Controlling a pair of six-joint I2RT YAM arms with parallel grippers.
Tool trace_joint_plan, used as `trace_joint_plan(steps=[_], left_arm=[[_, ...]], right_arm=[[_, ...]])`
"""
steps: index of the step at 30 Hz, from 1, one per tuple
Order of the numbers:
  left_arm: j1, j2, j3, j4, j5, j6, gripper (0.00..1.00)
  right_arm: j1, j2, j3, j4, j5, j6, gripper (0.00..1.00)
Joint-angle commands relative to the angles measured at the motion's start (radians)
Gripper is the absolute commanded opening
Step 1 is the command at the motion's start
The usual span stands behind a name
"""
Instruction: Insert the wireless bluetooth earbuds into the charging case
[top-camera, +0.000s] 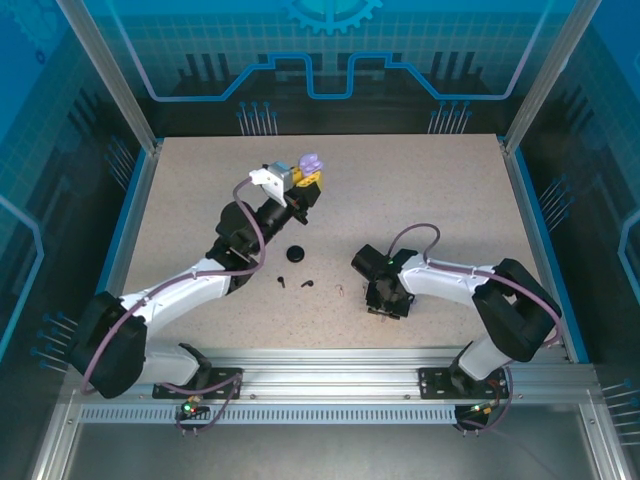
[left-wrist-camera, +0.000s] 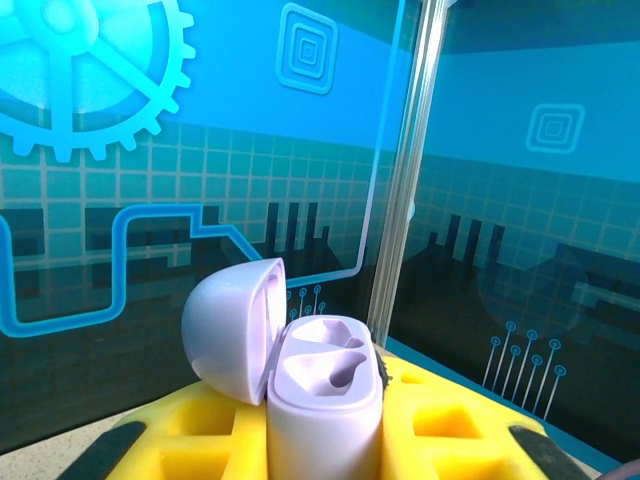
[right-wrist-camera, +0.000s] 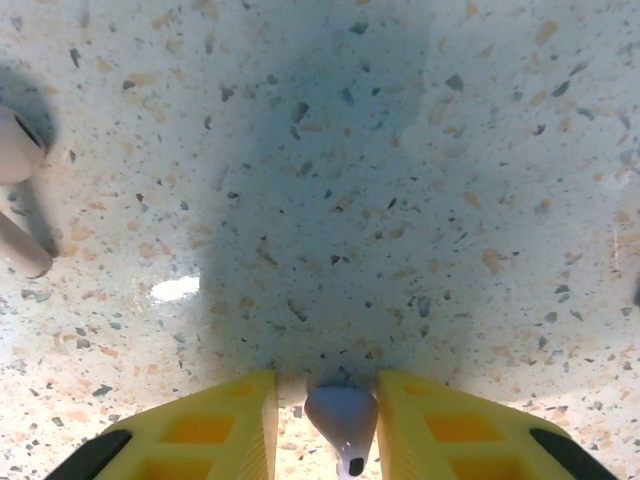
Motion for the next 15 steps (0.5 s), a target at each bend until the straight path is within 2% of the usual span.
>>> trace_joint_plan(steps=[1, 9, 15], left_arm=[[-0.01, -0.036, -0.004, 0.015, 0.026, 0.007, 0.0], [-0.018, -0.036, -0.004, 0.008, 0.06, -0.005, 0.0], [-0.023, -0.021, -0.032, 0.064, 0.069, 0.004, 0.0]], right_arm=[[-0.004, 0.024, -0.058, -0.008, 0.018, 0.006, 0.27], [-0.005, -0.016, -0.083, 0.02, 0.02, -0.016, 0.15], [-0.006, -0.166, -0.073, 0.008, 0.08, -0.072, 0.13]])
